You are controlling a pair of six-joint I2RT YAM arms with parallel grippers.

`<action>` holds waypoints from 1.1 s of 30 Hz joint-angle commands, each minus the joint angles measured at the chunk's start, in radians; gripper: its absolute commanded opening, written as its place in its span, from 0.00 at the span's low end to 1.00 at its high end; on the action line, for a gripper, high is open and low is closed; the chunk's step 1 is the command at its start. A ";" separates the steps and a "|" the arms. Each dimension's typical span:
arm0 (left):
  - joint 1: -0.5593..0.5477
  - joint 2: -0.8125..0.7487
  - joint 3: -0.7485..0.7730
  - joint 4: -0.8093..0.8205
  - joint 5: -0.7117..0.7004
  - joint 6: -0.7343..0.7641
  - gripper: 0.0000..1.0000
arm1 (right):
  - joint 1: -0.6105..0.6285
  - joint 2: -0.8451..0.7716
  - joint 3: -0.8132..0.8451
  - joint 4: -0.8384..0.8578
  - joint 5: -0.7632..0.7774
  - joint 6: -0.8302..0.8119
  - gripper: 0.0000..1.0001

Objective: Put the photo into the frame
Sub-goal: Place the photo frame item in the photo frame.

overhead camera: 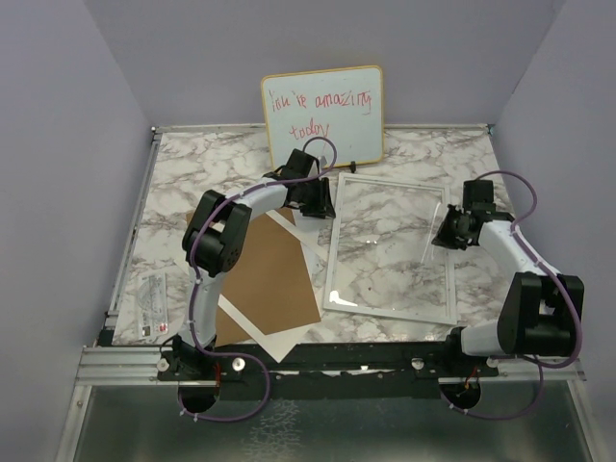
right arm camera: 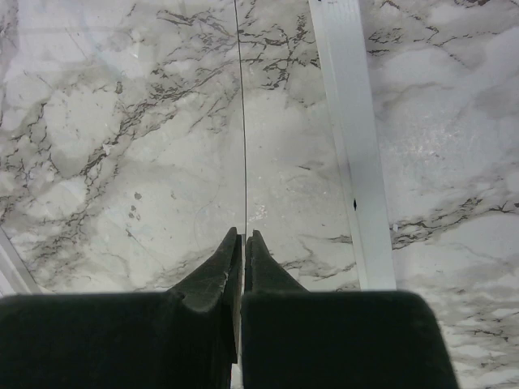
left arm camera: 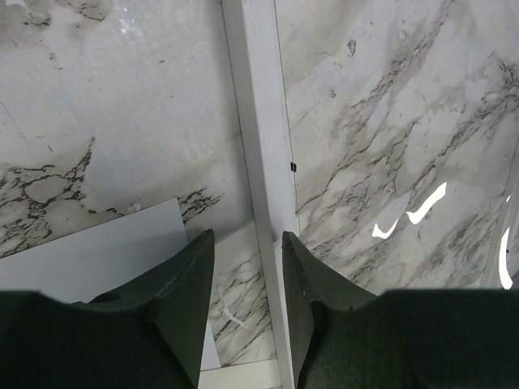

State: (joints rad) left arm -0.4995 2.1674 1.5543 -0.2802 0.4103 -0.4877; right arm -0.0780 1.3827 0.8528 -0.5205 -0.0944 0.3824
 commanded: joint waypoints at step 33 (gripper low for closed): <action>-0.007 0.046 0.012 -0.025 -0.001 0.025 0.36 | -0.002 0.036 -0.038 0.045 -0.064 -0.057 0.03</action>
State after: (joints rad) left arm -0.4995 2.1773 1.5635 -0.2802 0.4107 -0.4831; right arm -0.0780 1.3979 0.8249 -0.5072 -0.0650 0.3599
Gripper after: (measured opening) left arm 0.361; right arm 0.017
